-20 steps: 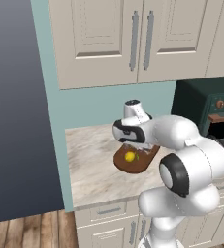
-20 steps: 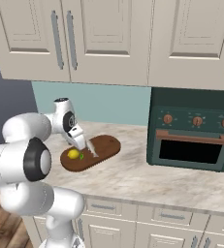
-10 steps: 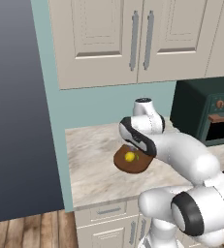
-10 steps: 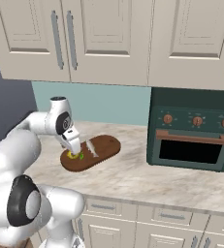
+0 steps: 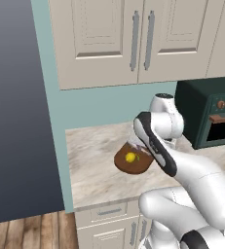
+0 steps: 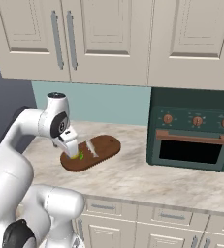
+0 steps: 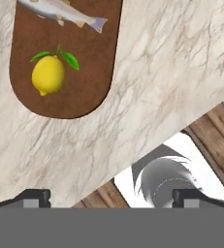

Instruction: Retrieve a lemon from the fridge and place it on the cutting board with the fish.

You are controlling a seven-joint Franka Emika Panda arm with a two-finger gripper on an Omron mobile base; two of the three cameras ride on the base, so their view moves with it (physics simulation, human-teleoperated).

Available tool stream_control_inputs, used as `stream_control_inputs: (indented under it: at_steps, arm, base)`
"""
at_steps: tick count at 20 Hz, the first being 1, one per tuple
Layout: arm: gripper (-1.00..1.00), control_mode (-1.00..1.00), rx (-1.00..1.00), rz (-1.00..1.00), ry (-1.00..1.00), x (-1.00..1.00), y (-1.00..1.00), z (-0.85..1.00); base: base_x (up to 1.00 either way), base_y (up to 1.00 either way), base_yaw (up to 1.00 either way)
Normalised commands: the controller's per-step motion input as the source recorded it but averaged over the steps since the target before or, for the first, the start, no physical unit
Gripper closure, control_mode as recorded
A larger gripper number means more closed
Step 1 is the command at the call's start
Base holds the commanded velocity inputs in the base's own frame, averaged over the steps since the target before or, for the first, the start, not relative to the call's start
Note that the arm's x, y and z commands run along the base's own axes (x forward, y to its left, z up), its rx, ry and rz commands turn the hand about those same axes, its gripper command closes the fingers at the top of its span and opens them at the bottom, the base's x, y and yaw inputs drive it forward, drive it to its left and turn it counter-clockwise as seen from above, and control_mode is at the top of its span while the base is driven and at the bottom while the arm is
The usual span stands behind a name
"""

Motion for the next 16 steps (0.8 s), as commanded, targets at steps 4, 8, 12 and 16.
stream_control_inputs:
  at_steps: [4, 8, 12, 16]
  arm:
    - [-1.00, -1.00, 0.01, 0.28, 0.00, -0.11, -0.09, 0.49]
    - [-1.00, -1.00, -0.02, 0.32, 0.00, 0.00, -0.27, 0.34]
    - [-1.00, -1.00, -0.13, 0.29, 0.00, 0.00, -0.14, 0.41]
    - [-1.00, -1.00, -0.03, 0.30, 0.02, -0.25, 0.00, 0.30]
  base:
    - [0.00, 0.00, 0.00]
    - [0.00, 0.00, 0.00]
    - [0.00, 0.00, 0.00]
    - [0.00, 0.00, 0.00]
